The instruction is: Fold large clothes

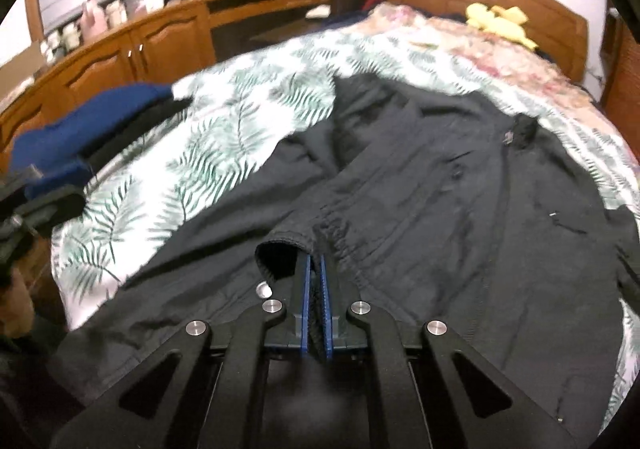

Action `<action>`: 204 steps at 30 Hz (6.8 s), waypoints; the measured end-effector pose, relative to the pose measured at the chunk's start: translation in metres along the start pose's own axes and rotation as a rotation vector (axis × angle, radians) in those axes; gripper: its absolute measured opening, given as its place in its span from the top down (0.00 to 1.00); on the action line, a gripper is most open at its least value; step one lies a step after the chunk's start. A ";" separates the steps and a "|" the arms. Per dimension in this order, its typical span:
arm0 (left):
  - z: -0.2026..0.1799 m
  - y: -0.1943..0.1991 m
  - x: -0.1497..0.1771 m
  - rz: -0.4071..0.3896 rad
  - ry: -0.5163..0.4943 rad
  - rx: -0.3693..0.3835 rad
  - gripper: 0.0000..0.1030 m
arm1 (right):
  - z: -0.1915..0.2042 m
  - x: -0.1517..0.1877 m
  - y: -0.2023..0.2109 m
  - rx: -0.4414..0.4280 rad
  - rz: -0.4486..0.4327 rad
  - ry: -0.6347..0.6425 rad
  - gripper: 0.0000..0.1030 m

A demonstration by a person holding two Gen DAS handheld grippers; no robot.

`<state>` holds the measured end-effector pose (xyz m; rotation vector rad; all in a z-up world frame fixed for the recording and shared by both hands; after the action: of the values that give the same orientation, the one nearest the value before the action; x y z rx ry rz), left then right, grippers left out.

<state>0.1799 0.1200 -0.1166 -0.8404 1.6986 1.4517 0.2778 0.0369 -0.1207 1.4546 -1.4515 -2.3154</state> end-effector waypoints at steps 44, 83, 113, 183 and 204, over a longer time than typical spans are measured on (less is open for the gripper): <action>-0.078 -0.026 -0.020 -0.054 -0.035 0.131 0.64 | -0.197 0.095 0.106 0.413 -0.138 -0.408 0.98; -0.195 -0.127 -0.014 0.089 -0.137 0.243 0.61 | -0.227 0.121 0.057 0.303 0.023 -0.397 0.54; -0.207 -0.154 -0.012 0.162 -0.146 0.227 0.61 | -0.527 0.149 0.223 0.778 -0.057 -0.758 0.27; -0.126 -0.061 -0.020 0.051 -0.129 0.103 0.61 | -0.127 -0.018 0.141 0.244 -0.151 -0.127 0.50; -0.159 -0.088 -0.011 0.106 -0.180 0.144 0.61 | -0.181 0.109 0.033 0.208 0.055 -0.249 0.56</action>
<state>0.2415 -0.0500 -0.1378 -0.5333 1.7080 1.4100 0.3347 -0.1570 -0.1926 1.1801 -1.8203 -2.4460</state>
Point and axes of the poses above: each gripper's, at about its wrist camera, not at the fingertips, and y roughly against the way its jaws point, z to its left, x to its underside, the point moved 3 cm from there along -y, roughly the way its jaws point, and after that the axes turned 3 degrees about -y, right-handed, at the moved point
